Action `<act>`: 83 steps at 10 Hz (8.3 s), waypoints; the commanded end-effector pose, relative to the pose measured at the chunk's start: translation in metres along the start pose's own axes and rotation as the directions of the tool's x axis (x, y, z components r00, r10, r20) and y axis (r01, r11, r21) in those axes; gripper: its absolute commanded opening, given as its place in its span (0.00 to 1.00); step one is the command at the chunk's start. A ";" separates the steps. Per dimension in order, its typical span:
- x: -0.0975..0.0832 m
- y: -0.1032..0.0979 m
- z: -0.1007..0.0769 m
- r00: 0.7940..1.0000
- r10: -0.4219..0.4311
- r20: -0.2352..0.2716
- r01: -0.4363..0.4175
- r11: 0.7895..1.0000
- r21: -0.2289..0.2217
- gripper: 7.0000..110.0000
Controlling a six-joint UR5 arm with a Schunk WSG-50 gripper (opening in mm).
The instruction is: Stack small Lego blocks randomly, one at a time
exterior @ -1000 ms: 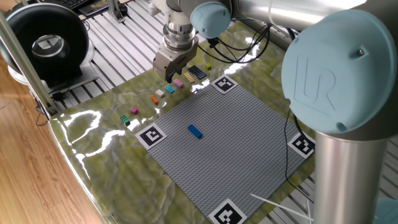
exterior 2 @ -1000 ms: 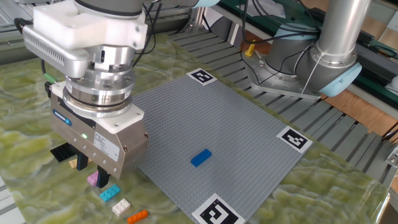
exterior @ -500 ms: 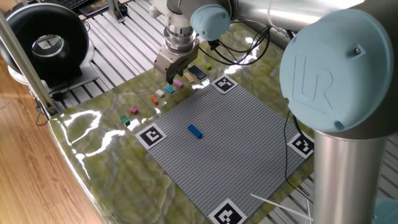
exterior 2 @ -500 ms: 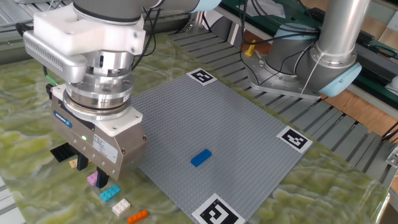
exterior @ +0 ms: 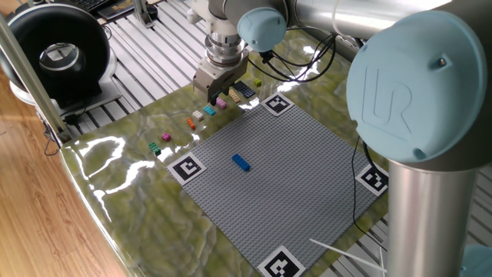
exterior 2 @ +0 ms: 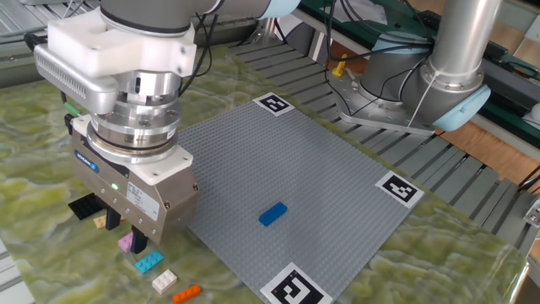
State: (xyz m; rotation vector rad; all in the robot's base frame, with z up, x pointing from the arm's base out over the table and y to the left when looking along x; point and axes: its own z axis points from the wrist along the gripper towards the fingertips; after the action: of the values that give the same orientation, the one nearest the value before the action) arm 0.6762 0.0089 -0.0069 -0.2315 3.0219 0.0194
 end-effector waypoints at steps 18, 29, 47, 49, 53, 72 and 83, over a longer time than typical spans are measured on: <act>0.001 0.004 0.002 1.000 0.016 -0.016 -0.016 1.000 -0.014 0.15; 0.003 -0.002 0.001 0.999 0.039 -0.023 -0.039 0.999 0.010 0.00; 0.074 0.090 -0.086 0.980 0.158 -0.124 -0.169 0.982 -0.083 0.00; 0.074 0.085 -0.083 0.980 0.157 -0.121 -0.165 0.984 -0.060 0.00; 0.072 0.076 -0.082 0.986 0.129 -0.106 -0.133 0.991 -0.027 0.00; 0.126 0.093 -0.071 0.985 0.142 -0.094 -0.147 0.988 -0.045 0.00; 0.147 0.102 -0.048 0.997 0.077 -0.017 -0.077 0.997 -0.016 0.00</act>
State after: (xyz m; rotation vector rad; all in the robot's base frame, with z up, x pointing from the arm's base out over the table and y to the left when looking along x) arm 0.5172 0.0818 0.0295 -0.1261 3.0556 0.0365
